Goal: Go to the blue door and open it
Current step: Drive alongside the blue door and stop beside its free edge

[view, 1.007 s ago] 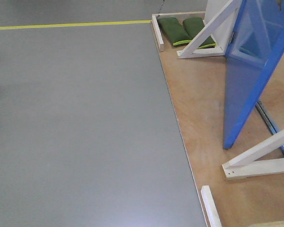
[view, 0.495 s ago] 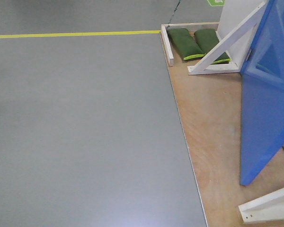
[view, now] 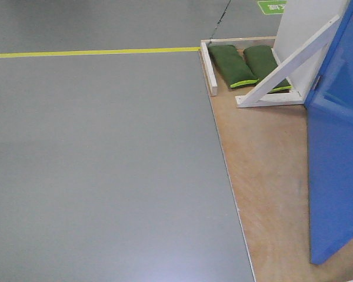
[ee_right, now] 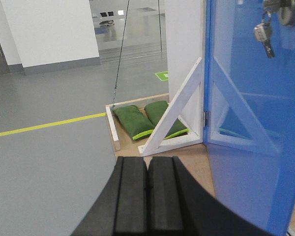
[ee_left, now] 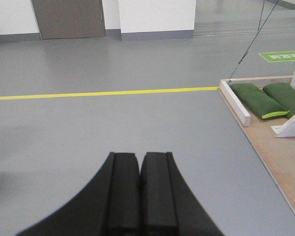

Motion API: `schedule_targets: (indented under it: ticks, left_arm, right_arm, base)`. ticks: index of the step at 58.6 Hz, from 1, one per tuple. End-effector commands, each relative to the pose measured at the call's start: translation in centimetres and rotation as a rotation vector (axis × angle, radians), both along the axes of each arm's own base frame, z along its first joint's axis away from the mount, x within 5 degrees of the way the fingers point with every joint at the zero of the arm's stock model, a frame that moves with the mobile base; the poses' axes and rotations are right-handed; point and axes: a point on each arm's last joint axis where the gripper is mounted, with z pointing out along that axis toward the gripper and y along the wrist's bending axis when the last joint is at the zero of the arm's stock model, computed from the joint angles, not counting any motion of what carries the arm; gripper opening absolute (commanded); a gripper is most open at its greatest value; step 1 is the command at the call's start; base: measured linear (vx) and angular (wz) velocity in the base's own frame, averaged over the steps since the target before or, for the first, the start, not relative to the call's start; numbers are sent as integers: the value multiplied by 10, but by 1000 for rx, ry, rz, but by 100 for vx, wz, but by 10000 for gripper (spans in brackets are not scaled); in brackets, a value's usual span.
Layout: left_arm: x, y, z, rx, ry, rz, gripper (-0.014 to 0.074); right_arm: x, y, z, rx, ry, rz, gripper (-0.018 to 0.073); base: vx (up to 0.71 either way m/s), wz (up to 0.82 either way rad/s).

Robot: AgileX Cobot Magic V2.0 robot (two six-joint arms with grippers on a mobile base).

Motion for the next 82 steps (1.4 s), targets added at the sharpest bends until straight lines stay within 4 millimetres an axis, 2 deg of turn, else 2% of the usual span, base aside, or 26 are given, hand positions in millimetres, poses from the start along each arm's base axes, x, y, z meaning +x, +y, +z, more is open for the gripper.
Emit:
schedule_targets:
  ticks: [1, 82]
  left_arm:
    - [-1, -1, 18, 0, -128, -8, 73]
    - [-1, -1, 17, 0, -126, -7, 73]
  right_arm:
    - [0, 0, 8, -17, -99, 4, 8]
    - [0, 0, 8, -18, -97, 4, 8]
  base:
    - [23, 0]
    - [9, 4]
